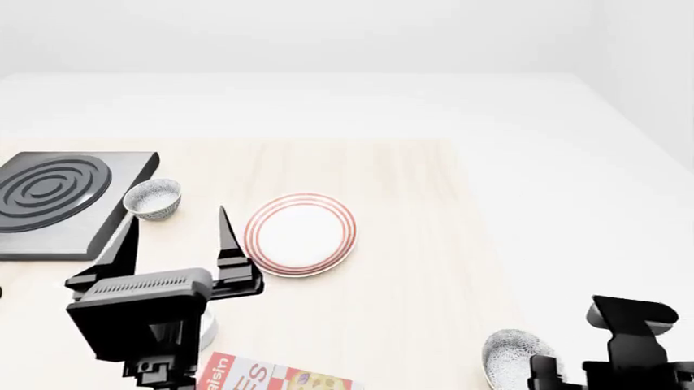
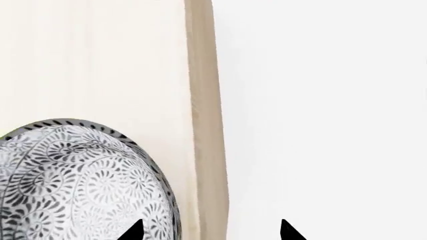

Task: Pick the akita bowl next to the cookies box and place it on the plate.

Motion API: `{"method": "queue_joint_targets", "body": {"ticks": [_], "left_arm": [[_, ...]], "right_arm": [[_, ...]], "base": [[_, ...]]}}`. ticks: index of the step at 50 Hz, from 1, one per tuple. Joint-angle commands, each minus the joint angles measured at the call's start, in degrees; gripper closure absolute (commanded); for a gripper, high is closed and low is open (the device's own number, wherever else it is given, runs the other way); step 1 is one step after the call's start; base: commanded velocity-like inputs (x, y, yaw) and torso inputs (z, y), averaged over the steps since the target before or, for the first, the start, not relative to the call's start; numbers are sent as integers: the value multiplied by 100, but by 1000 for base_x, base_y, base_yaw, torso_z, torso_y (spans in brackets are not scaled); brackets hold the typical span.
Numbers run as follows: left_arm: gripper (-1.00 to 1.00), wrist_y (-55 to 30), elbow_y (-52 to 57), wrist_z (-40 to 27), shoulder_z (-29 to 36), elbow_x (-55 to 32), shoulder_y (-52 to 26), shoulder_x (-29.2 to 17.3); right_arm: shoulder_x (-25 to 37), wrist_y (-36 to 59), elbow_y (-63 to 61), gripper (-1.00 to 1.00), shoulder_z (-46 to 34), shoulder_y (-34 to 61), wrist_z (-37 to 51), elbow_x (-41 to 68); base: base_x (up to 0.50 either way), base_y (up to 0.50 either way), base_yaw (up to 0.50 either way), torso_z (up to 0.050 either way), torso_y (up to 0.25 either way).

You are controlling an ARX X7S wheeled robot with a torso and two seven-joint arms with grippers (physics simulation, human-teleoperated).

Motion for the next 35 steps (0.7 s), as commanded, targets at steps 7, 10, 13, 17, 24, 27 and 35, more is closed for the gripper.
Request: {"method": "queue_joint_targets", "body": {"ticks": [7,10,13,17,24,27,35], "left_arm": [[-100,-58,212,107,-110,32,146,53],[-100,-55,205,99,-113,26,143,46],[-100,-53,214,90,-102,28,147,43],[-100,-47,186,84,-75,41,128,46],[-100,-45,169,71,-42,44,107,46],[-100,-55,168,54,-8,64,92,59],[-100,-70,189,13,49,98,80,72]], "right_arm": [[-345,-37,22,100,-627,6,-961,-1016],[-316,-48,-59,100,-636,-8,-921,-1022],[-296,-56,-83,100,-577,7,-800,-960],[-253,-21,-147,100,-530,29,-658,-861],[-121,103,-291,100,-383,92,-324,-523],[-36,197,-428,100,-249,175,-37,-171],[278,276,-766,100,65,528,483,720]], "base": [[4,0,6,-4,0],[4,0,5,-3,0],[4,0,2,0,0],[0,1,2,-3,0],[2,0,1,-1,0],[0,0,0,0,0],[0,0,0,0,0]]}}
